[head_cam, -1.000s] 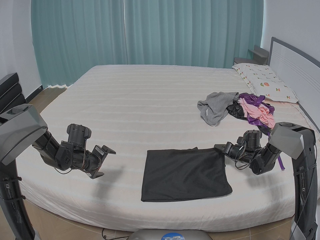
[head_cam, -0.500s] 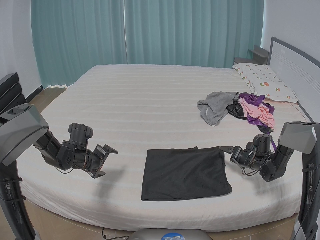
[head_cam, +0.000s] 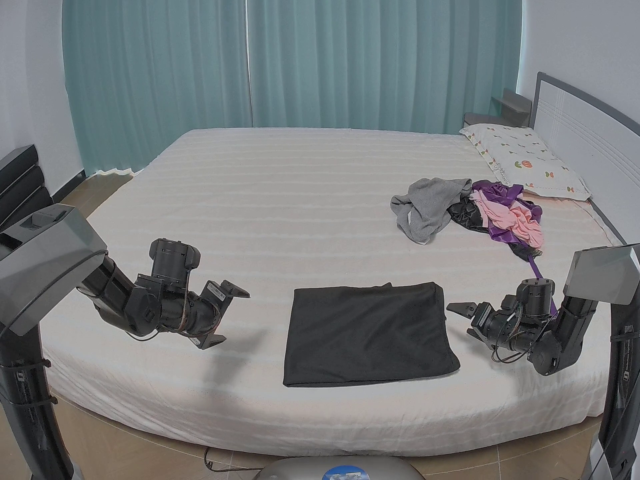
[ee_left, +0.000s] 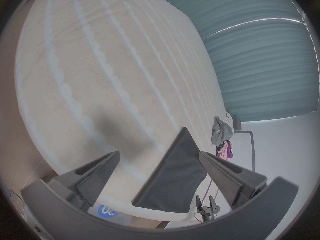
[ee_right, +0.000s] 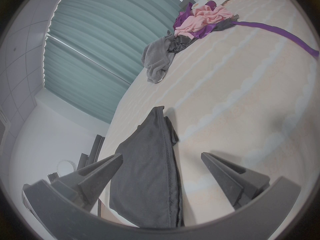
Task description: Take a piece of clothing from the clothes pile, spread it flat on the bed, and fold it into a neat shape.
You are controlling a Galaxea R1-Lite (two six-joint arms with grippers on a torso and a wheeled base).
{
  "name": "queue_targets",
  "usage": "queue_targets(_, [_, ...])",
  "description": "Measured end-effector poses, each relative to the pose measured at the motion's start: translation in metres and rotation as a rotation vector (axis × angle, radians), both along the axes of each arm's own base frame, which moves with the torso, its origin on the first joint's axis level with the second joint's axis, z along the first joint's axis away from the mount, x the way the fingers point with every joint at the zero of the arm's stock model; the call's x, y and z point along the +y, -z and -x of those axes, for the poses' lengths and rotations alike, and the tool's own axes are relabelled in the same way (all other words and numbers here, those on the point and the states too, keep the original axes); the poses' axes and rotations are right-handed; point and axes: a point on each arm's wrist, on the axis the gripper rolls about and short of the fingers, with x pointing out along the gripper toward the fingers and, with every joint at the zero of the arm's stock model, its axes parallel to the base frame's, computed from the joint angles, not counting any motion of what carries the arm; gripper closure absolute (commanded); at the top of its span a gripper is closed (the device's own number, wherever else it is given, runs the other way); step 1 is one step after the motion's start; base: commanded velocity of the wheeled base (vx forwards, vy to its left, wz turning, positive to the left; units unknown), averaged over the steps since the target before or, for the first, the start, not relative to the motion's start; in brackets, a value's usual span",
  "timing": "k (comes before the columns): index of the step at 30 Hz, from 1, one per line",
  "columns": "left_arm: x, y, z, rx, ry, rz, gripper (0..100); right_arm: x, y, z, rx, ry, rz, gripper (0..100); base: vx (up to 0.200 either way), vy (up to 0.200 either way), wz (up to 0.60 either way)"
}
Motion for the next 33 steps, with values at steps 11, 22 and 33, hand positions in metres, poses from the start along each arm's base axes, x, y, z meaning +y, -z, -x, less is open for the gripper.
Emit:
queue_targets(11, [-0.027, 0.004, -0.013, -0.046, 0.071, -0.039, 0, 0.002, 0.001, -0.001, 0.019, 0.014, -0.037, 0, 0.000, -0.200, 0.00])
queue_targets(22, [-0.032, 0.023, -0.021, -0.152, 0.294, -0.221, 0, 0.004, 0.002, 0.001, 0.023, 0.008, -0.035, 0, 0.000, 0.000, 0.00])
queue_targets(33, [-0.034, 0.058, -0.023, -0.275, 0.423, -0.316, 0, 0.005, 0.005, 0.004, -0.033, 0.003, -0.037, 0, 0.000, 0.000, 0.00])
